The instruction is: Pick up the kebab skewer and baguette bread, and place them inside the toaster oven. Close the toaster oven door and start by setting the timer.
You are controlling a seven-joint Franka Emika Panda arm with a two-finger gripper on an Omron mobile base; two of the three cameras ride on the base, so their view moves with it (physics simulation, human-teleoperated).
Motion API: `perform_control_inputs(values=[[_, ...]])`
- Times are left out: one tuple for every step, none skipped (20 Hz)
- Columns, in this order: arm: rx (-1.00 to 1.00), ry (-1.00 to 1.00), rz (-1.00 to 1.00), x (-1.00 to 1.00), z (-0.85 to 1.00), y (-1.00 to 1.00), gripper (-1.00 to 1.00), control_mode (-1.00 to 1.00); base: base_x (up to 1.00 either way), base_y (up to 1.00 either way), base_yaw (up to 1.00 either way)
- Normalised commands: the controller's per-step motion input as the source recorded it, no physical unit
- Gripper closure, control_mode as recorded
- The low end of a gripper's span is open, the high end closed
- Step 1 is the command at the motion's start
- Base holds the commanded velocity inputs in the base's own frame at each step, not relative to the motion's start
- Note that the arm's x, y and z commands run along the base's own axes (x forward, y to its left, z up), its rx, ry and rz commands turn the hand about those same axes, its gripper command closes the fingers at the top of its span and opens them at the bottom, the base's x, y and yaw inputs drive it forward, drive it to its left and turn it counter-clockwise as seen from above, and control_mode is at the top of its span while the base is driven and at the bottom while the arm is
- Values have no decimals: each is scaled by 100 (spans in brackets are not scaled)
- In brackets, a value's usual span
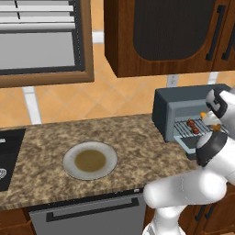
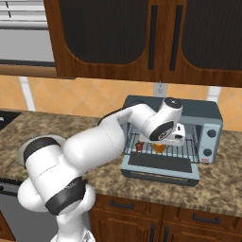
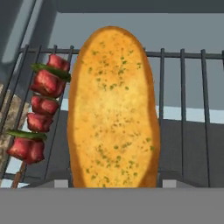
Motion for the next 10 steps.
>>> perform_control_inputs(values=[[0,0,0,31,-21,-5,100,-100,0,0,0],[0,0,0,33,-24,-7,100,-100,0,0,0],[0,0,0,29,-32,-9,100,-100,0,0,0],[0,0,0,20,-38,-7,100,-100,0,0,0],[0,0,0,11,-48,0,100,-100,0,0,0],[0,0,0,11,-44,0,100,-100,0,0,0],[0,0,0,15,-41,0,100,-100,0,0,0],[0,0,0,16,-42,0,100,-100,0,0,0],[0,0,0,19,-34,0,100,-100,0,0,0],[0,0,0,31,-19,-3,100,-100,0,0,0]])
